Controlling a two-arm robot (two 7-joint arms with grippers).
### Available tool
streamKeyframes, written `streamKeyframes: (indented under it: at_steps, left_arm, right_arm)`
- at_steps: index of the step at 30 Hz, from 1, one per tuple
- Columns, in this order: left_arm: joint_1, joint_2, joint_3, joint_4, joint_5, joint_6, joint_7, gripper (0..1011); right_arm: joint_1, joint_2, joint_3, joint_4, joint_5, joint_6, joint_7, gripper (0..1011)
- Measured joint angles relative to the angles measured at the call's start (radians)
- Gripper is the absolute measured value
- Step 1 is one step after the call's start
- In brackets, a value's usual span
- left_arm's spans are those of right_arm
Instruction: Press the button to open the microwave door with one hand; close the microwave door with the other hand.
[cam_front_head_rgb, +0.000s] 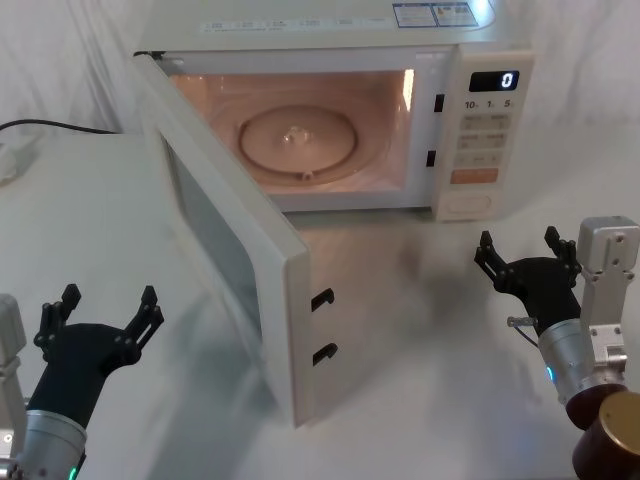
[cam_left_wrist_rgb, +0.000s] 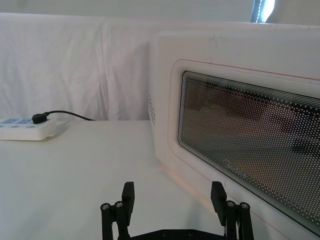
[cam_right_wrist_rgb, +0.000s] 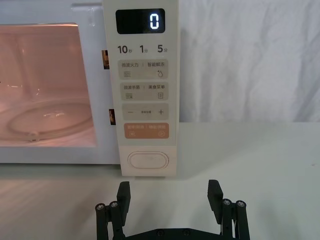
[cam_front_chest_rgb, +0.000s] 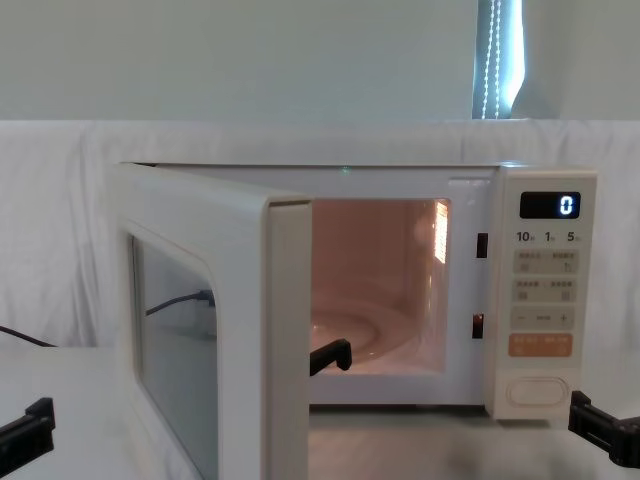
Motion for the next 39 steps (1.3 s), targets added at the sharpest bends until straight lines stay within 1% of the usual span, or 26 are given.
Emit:
streamKeyframes:
  at_steps: [15,16,19,21,23,24,27,28,30,31,32,33,35,36,38,39]
  left_arm:
    - [0.000,0.000,0.000,0.000,0.000,0.000,0.000,1001]
    - [0.000,0.000,0.000,0.000,0.000,0.000,0.000,969]
    - [0.000,0.000,0.000,0.000,0.000,0.000,0.000,933]
    - [0.000,0.000,0.000,0.000,0.000,0.000,0.000,862]
    - [0.000,0.000,0.000,0.000,0.000,0.000,0.000,844]
    - [0.000,0.000,0.000,0.000,0.000,0.000,0.000,791]
    - [0.000,0.000,0.000,0.000,0.000,0.000,0.000,716]
    - [0.000,0.000,0.000,0.000,0.000,0.000,0.000,650]
    - [0.000,0.000,0.000,0.000,0.000,0.000,0.000,621]
    - [0.000,0.000,0.000,0.000,0.000,0.000,0.000,571]
    - [0.000,0.000,0.000,0.000,0.000,0.000,0.000,571]
    - [0.000,0.000,0.000,0.000,0.000,0.000,0.000,506]
    - [0.000,0.000,0.000,0.000,0.000,0.000,0.000,472]
    - [0.000,0.000,0.000,0.000,0.000,0.000,0.000,412]
    - [0.000,0.000,0.000,0.000,0.000,0.000,0.000,361]
    - [0.000,0.000,0.000,0.000,0.000,0.000,0.000,299]
  right_arm:
    - [0.000,0.000,0.000,0.000,0.000,0.000,0.000,1002]
    - [0.000,0.000,0.000,0.000,0.000,0.000,0.000,1002]
    - [0.000,0.000,0.000,0.000,0.000,0.000,0.000,1002]
    - [0.000,0.000,0.000,0.000,0.000,0.000,0.000,1002]
    - [0.000,0.000,0.000,0.000,0.000,0.000,0.000,1002]
    - [0.000,0.000,0.000,0.000,0.000,0.000,0.000,1002]
    - [0.000,0.000,0.000,0.000,0.000,0.000,0.000,1002]
    - [0.000,0.000,0.000,0.000,0.000,0.000,0.000,1002]
    - [0.000,0.000,0.000,0.000,0.000,0.000,0.000,1002]
    - [0.000,0.000,0.000,0.000,0.000,0.000,0.000,1002]
    - [0.000,0.000,0.000,0.000,0.000,0.000,0.000,1002]
    - [0.000,0.000,0.000,0.000,0.000,0.000,0.000,1002]
    - [0.000,0.000,0.000,0.000,0.000,0.000,0.000,1002]
    - [0.000,0.000,0.000,0.000,0.000,0.000,0.000,1002]
    - [0.000,0.000,0.000,0.000,0.000,0.000,0.000,1002]
    - [0.000,0.000,0.000,0.000,0.000,0.000,0.000,1002]
